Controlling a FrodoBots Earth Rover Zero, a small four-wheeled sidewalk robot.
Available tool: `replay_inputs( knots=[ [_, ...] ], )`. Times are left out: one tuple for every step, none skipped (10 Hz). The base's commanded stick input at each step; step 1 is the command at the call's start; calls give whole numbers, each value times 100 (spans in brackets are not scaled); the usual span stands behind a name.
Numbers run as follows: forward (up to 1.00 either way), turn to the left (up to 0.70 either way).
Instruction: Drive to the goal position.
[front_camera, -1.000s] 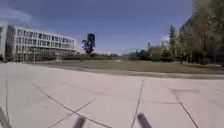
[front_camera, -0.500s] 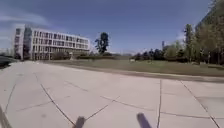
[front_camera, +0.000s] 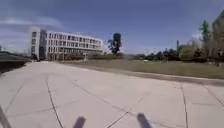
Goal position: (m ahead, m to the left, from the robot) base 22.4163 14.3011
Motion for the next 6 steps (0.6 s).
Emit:
replay_inputs(
  knots=[
    [70,27],
    [70,27],
    [70,27],
    [70,26],
    [70,6],
    [70,0]
  ],
)
